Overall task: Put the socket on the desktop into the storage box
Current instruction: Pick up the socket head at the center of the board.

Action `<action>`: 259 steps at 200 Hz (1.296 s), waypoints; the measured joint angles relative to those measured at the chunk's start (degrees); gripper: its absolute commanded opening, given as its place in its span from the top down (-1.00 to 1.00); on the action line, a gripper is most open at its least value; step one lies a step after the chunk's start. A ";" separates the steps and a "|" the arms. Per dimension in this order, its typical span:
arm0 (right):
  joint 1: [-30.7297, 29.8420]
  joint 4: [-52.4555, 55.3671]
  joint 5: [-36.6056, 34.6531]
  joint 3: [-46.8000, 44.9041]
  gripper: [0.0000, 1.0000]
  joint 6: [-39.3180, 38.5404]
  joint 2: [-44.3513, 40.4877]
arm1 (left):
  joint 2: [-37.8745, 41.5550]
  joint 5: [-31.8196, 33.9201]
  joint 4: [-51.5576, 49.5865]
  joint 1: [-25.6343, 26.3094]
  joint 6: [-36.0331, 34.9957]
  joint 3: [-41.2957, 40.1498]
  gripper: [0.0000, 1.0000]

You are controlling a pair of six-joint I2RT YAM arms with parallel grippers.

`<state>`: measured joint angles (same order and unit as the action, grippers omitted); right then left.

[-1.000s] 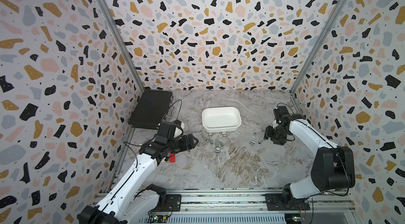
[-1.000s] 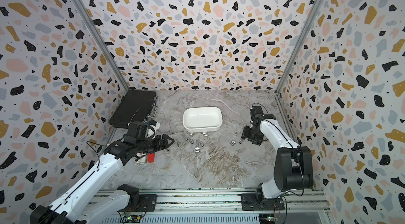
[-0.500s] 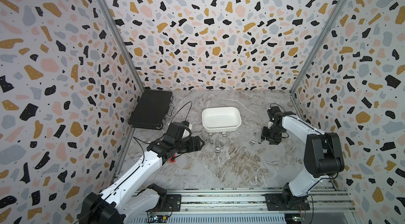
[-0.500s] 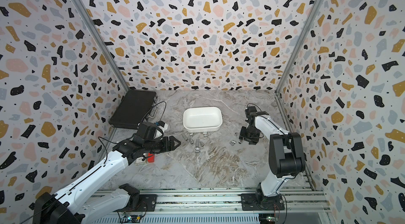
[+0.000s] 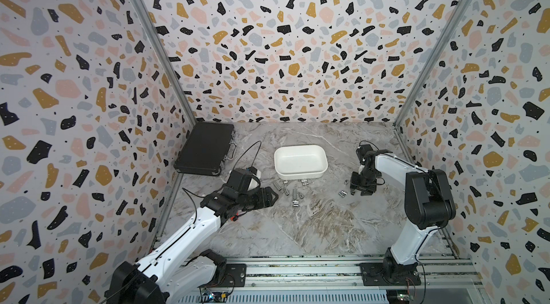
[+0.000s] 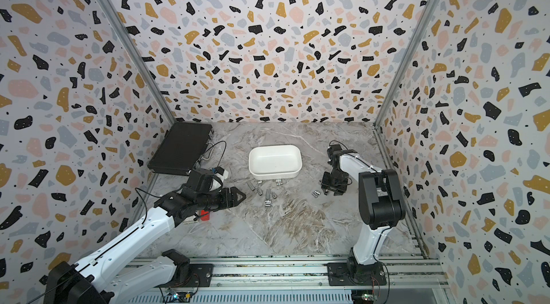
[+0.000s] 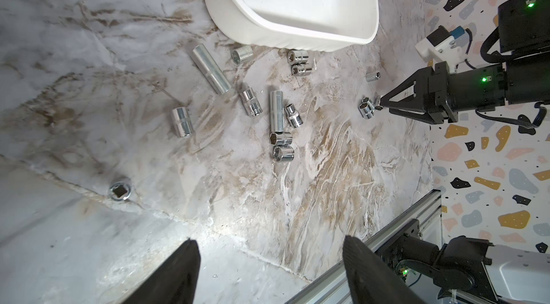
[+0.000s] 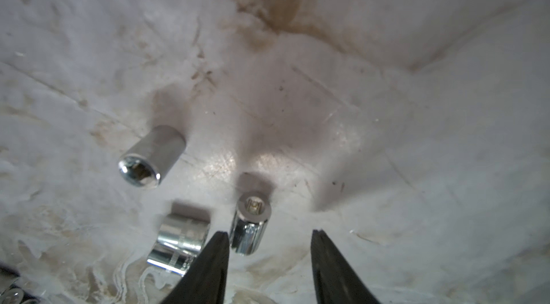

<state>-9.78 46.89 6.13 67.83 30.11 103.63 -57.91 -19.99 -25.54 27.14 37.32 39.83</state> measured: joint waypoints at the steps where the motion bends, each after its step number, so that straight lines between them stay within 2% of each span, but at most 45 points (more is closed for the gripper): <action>1: 0.00 0.00 0.00 0.00 0.02 0.04 0.02 | 0.00 0.00 0.02 0.00 0.00 0.00 -0.59; 72: -0.17 -0.66 -0.72 0.02 0.06 0.94 0.68 | 0.09 0.04 0.33 0.04 0.31 -0.92 -0.59; 115: -0.26 -0.92 -0.94 0.52 0.15 0.96 2.47 | 0.24 0.04 0.35 0.04 0.85 -1.25 -0.59; 138: -0.26 -1.40 -1.05 0.90 0.27 0.94 2.71 | 0.48 0.11 0.39 0.04 0.92 -1.44 -0.59; 170: -0.26 -1.46 -1.20 0.94 0.65 0.74 2.82 | 0.52 0.15 0.35 0.04 1.05 -1.46 -0.59; 259: -0.31 -1.33 -0.20 0.81 0.67 0.39 1.95 | 0.59 0.22 0.35 0.07 1.16 -1.44 -0.56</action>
<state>-10.09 45.56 5.93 68.64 30.50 105.58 -57.32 -19.77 -25.19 27.20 38.48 38.39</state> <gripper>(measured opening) 0.199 0.783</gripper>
